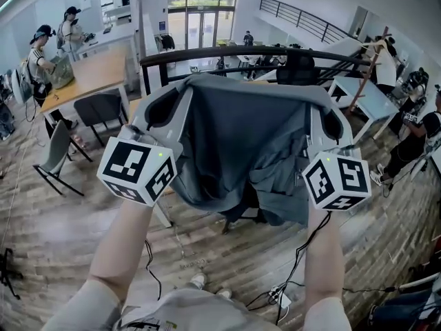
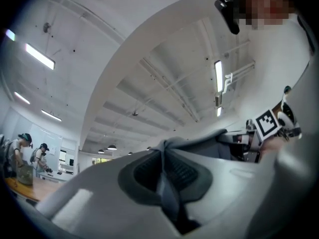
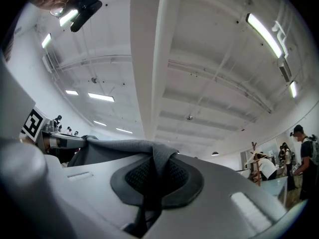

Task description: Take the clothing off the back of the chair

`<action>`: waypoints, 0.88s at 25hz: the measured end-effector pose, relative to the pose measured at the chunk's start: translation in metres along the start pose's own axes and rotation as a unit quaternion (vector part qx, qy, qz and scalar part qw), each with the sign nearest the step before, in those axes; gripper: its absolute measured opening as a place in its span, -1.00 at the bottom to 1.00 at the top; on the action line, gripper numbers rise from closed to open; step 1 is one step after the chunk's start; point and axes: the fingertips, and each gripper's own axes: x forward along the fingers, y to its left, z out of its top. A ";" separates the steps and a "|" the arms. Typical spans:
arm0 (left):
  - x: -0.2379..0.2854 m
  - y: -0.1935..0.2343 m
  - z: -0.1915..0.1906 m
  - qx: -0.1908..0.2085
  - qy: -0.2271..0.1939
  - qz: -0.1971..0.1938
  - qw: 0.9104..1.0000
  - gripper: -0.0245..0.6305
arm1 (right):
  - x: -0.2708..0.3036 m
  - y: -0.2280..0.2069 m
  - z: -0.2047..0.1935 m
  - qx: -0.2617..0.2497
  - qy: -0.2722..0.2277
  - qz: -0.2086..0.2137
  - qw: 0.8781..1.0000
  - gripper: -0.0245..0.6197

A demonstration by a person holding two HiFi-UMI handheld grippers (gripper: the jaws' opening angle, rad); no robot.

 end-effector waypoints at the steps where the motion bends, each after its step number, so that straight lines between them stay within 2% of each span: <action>1: -0.009 0.009 0.004 0.005 -0.002 0.005 1.000 -0.89 | 0.003 0.012 0.005 0.005 -0.006 0.008 1.000 -0.90; 5: -0.040 0.038 0.022 0.021 -0.007 0.030 0.999 -0.89 | 0.015 0.051 0.024 0.016 -0.032 0.039 0.999 -0.90; 11: -0.087 0.074 0.070 0.052 -0.018 0.075 0.996 -0.89 | 0.030 0.105 0.059 0.039 -0.064 0.091 0.993 -0.90; 22: -0.191 0.135 0.122 0.100 -0.021 0.173 0.980 -0.89 | 0.039 0.222 0.096 0.082 -0.105 0.199 0.971 -0.90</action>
